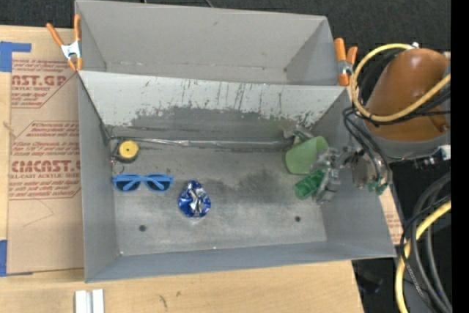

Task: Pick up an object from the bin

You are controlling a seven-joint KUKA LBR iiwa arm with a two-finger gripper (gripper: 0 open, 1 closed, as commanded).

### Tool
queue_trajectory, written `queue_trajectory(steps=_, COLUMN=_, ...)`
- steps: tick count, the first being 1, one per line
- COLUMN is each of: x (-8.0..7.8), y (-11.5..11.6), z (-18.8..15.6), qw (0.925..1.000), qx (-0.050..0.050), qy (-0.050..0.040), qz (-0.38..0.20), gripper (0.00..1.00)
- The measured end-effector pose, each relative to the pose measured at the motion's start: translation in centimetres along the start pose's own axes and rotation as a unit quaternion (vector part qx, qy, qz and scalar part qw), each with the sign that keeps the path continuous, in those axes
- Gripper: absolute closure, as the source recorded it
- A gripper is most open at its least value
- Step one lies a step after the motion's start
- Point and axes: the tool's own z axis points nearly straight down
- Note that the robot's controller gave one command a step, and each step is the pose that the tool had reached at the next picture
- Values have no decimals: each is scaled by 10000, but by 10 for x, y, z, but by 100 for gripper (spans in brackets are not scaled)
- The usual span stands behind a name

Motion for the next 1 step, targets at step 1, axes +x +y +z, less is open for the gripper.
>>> queue_trajectory(steps=1, x=9, y=6, z=-62, qw=9996, qx=1, qy=-2, qz=-277, gripper=100)
